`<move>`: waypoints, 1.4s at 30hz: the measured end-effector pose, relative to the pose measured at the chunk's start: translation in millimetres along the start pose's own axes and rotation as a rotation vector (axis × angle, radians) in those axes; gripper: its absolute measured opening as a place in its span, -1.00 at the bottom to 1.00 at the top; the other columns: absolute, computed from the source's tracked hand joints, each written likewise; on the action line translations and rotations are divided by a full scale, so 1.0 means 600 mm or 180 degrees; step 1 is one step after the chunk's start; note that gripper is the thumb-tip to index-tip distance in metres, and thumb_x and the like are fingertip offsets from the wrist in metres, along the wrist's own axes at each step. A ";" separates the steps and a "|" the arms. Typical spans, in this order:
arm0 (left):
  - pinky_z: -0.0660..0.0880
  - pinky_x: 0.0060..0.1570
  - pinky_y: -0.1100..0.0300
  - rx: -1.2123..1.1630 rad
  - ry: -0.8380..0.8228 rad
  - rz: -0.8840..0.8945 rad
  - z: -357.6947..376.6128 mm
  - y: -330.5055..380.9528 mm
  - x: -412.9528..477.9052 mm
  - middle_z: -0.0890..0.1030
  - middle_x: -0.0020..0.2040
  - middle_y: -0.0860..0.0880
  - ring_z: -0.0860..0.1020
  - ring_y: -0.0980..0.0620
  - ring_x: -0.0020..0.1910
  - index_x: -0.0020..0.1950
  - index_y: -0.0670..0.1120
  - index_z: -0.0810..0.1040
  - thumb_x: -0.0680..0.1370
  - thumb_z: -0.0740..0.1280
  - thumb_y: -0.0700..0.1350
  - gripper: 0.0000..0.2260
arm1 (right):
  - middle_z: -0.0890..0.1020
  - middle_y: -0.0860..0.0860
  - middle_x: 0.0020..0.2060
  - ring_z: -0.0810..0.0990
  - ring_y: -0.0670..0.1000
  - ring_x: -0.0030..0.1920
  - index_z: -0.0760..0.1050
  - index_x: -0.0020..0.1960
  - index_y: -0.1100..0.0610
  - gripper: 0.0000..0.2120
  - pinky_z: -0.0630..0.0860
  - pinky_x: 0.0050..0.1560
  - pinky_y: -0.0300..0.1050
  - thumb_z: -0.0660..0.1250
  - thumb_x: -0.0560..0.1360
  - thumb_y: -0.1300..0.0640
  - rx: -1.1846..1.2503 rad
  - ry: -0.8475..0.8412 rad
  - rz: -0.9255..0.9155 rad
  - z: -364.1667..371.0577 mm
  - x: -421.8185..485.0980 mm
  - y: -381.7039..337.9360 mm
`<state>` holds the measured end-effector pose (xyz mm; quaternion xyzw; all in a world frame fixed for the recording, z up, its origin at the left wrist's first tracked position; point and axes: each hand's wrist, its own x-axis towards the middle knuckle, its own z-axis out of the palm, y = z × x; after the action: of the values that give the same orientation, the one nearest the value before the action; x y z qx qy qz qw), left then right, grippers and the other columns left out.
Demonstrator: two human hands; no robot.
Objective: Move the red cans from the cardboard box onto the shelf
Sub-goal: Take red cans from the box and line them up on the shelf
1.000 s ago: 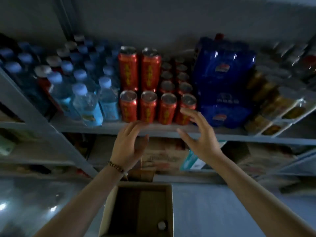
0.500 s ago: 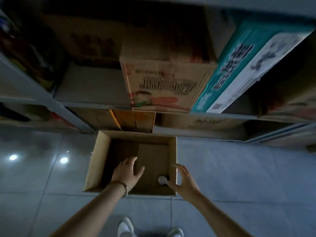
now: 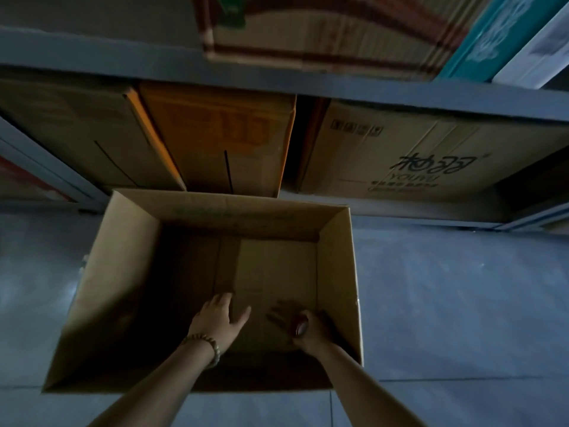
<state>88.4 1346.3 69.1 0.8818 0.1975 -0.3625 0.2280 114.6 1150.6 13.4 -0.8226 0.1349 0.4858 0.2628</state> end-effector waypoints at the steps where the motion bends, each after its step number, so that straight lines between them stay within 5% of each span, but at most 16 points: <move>1: 0.21 0.38 0.06 0.0020 -0.0013 -0.0021 0.008 -0.004 0.011 0.12 0.51 -0.04 0.14 -0.03 0.47 0.50 -0.07 0.07 0.57 0.04 0.21 -0.42 | 0.33 0.12 0.41 0.32 0.12 0.41 0.25 0.45 0.13 -0.39 0.27 0.38 -0.10 0.39 0.47 0.13 -0.0119 0.0086 -0.0048 0.003 0.011 0.002; 5: 0.19 0.41 0.04 -0.0338 -0.0033 -0.0146 0.015 -0.021 0.026 0.08 0.52 -0.05 0.11 -0.05 0.48 0.51 -0.08 0.05 0.58 0.08 0.18 -0.42 | 0.47 0.09 0.30 0.44 0.09 0.31 0.39 0.34 0.13 -0.46 0.37 0.27 -0.15 0.46 0.41 0.11 0.0051 0.0190 -0.0231 -0.007 0.017 -0.009; 11: 0.30 0.30 -0.01 -0.1974 0.0251 0.0050 -0.076 0.036 -0.071 0.27 0.44 -0.05 0.30 -0.07 0.38 0.44 0.04 0.23 0.56 0.11 0.18 -0.51 | 0.45 -0.14 0.14 0.46 -0.08 0.19 0.35 0.27 -0.08 -0.43 0.45 0.04 -0.31 0.51 0.34 -0.01 0.0598 0.0280 -0.1225 -0.114 -0.127 -0.098; 13: 0.35 0.19 0.19 -0.2454 0.0299 0.0524 -0.149 0.086 -0.141 0.40 0.31 0.09 0.36 0.02 0.31 0.36 0.14 0.30 0.54 0.13 0.21 -0.59 | 0.45 -0.13 0.16 0.46 -0.11 0.15 0.34 0.24 -0.07 -0.46 0.48 -0.05 -0.34 0.50 0.35 -0.01 0.0741 0.0335 -0.1635 -0.169 -0.224 -0.146; 15: 0.38 -0.06 0.43 -0.2819 0.0342 0.1058 -0.239 0.142 -0.229 0.41 0.12 0.25 0.43 0.22 0.15 0.24 0.25 0.32 0.32 0.18 0.47 -0.44 | 0.46 -0.10 0.16 0.48 -0.08 0.16 0.35 0.19 -0.08 -0.53 0.54 -0.04 -0.28 0.48 0.37 0.02 0.1054 0.0327 -0.1943 -0.231 -0.336 -0.192; 17: 0.46 -0.21 0.45 -0.2932 0.0486 0.1393 -0.328 0.189 -0.313 0.39 0.07 0.29 0.46 0.33 0.00 0.18 0.30 0.32 0.09 0.16 0.60 -0.27 | 0.50 -0.09 0.11 0.52 -0.05 0.12 0.36 0.13 -0.10 -0.57 0.58 -0.08 -0.25 0.49 0.36 0.01 0.1405 0.0278 -0.2192 -0.300 -0.461 -0.236; 23: 0.57 -0.08 0.23 -0.3063 0.0625 0.2372 -0.581 0.331 -0.579 0.52 0.16 0.18 0.56 0.16 0.10 0.21 0.19 0.43 0.22 0.44 0.33 -0.39 | 0.63 0.00 0.06 0.65 -0.12 0.03 0.42 0.21 0.02 -0.28 0.60 -0.14 -0.24 0.55 0.15 -0.19 0.2135 0.0368 -0.2725 -0.508 -0.813 -0.342; 26: 0.57 -0.17 0.28 -0.3099 0.0798 0.2663 -0.669 0.396 -0.686 0.54 0.13 0.09 0.58 0.16 0.07 0.24 0.07 0.42 0.18 0.49 0.26 -0.31 | 0.59 -0.03 -0.03 0.63 -0.30 -0.17 0.43 0.06 -0.09 -0.53 0.52 -0.30 -0.41 0.49 0.24 -0.19 0.2224 0.0474 -0.3016 -0.595 -0.950 -0.378; 29: 0.56 -0.24 0.31 -0.3217 0.1043 0.2906 -0.738 0.451 -0.773 0.51 0.11 0.05 0.59 0.21 0.01 0.17 0.08 0.43 0.16 0.48 0.27 -0.35 | 0.60 -0.09 0.01 0.64 -0.21 -0.06 0.43 0.10 -0.16 -0.37 0.56 -0.18 -0.35 0.49 0.12 -0.35 0.2001 0.0547 -0.3235 -0.659 -1.062 -0.412; 34: 0.61 -0.08 0.03 -0.3236 0.1254 0.2936 -0.821 0.507 -0.857 0.49 0.17 0.05 0.59 0.07 0.05 0.16 0.19 0.39 0.12 0.35 0.48 -0.29 | 0.65 0.00 0.06 0.66 -0.08 0.03 0.42 0.22 -0.03 -0.47 0.60 -0.01 -0.19 0.45 0.29 -0.06 0.1867 0.0654 -0.3409 -0.725 -1.173 -0.457; 38: 0.55 -0.23 0.32 -0.3442 0.1204 0.3088 -0.888 0.537 -0.898 0.45 0.11 0.11 0.58 0.27 -0.07 0.16 0.13 0.35 0.23 0.39 0.25 -0.44 | 0.63 -0.05 0.04 0.65 -0.11 0.02 0.42 0.21 -0.03 -0.39 0.60 0.03 -0.17 0.46 0.20 -0.10 0.1862 0.0903 -0.3520 -0.756 -1.218 -0.512; 42: 0.53 -0.18 0.35 -0.3053 0.1252 0.3145 -0.949 0.540 -0.903 0.46 0.12 0.09 0.57 0.18 -0.02 0.19 0.08 0.33 0.41 0.34 0.08 -0.61 | 0.61 -0.07 0.04 0.63 -0.09 0.05 0.41 0.23 -0.02 -0.30 0.58 -0.01 -0.19 0.47 0.13 -0.16 0.1753 0.1242 -0.3572 -0.778 -1.232 -0.566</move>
<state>210.5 1292.6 908.9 0.7198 -0.0499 0.0755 0.6882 252.9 1143.0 941.1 -0.7437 -0.1502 0.0644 0.6482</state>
